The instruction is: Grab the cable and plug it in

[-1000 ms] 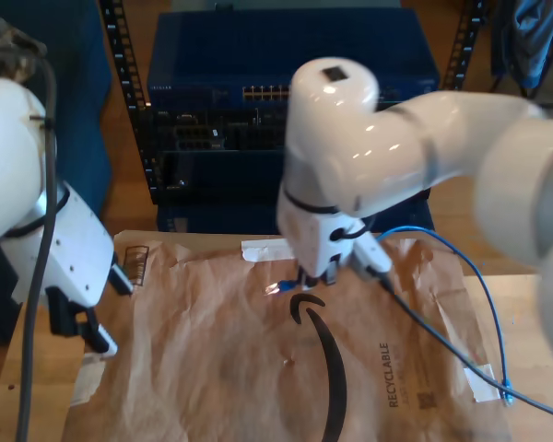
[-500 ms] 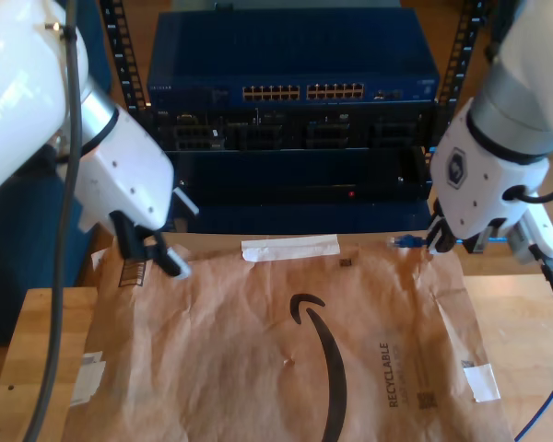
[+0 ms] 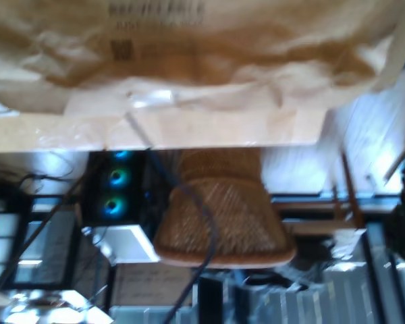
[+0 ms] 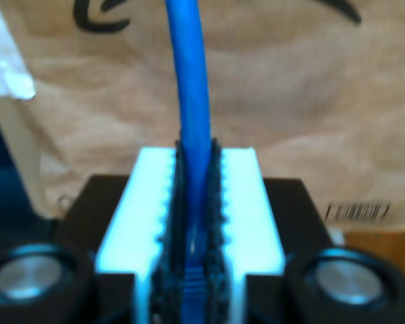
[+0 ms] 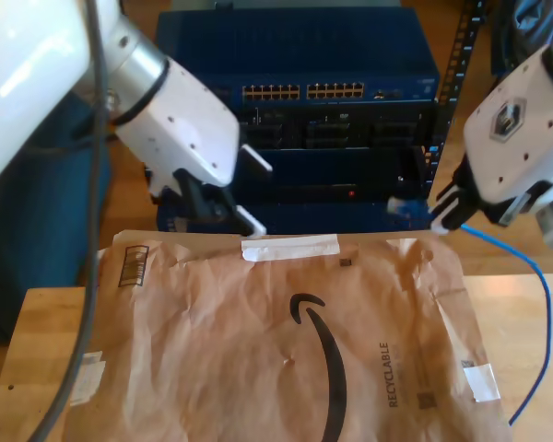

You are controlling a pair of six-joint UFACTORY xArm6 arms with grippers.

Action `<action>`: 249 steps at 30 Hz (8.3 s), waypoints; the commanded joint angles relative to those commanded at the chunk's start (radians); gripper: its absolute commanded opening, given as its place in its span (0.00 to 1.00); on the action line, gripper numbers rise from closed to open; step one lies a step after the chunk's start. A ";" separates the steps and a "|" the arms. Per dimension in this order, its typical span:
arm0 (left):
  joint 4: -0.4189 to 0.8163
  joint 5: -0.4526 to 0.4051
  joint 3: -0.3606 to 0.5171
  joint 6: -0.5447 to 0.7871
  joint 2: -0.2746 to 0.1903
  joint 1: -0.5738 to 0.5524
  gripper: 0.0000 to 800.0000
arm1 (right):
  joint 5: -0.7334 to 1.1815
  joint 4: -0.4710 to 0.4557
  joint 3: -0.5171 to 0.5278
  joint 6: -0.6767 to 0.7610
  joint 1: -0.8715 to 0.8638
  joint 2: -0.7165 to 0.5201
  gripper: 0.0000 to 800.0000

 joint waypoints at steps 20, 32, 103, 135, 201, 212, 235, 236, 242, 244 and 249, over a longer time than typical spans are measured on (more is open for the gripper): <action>-0.215 0.143 -0.129 0.106 -0.017 -0.015 1.00 | 0.106 0.321 -0.121 0.025 -0.055 0.091 0.01; -0.311 0.176 -0.141 0.083 -0.009 0.044 1.00 | 0.106 0.353 -0.106 0.021 -0.074 0.089 0.01; -0.404 0.270 -0.166 -0.032 0.009 0.081 0.67 | 0.094 0.434 -0.084 -0.002 -0.069 0.098 0.02; -0.402 0.267 -0.160 -0.029 0.003 0.083 0.24 | 0.094 0.436 -0.081 -0.002 -0.068 0.104 0.02; -0.858 0.603 -0.244 -0.368 0.292 0.331 0.00 | -0.539 0.551 0.083 -0.542 -0.034 -0.301 0.99; -0.933 0.687 -0.247 -0.466 0.311 0.331 0.00 | -0.594 0.549 0.126 -0.634 0.176 -0.302 0.96; -0.971 0.712 -0.301 -0.482 0.351 0.253 0.01 | -0.697 0.549 0.181 -0.695 0.262 -0.284 0.98; -0.971 0.710 -0.301 -0.482 0.351 0.253 0.01 | -0.697 0.549 0.181 -0.695 0.264 -0.281 0.98; -0.971 0.715 -0.302 -0.482 0.350 0.224 0.01 | -0.755 0.549 0.183 -0.695 0.298 -0.256 0.91; -0.973 0.717 -0.301 -0.482 0.350 0.222 0.01 | -0.758 0.548 0.183 -0.695 0.315 -0.249 0.85; -0.971 0.720 -0.301 -0.482 0.348 0.222 0.01 | -0.778 0.549 0.183 -0.694 0.316 -0.247 0.70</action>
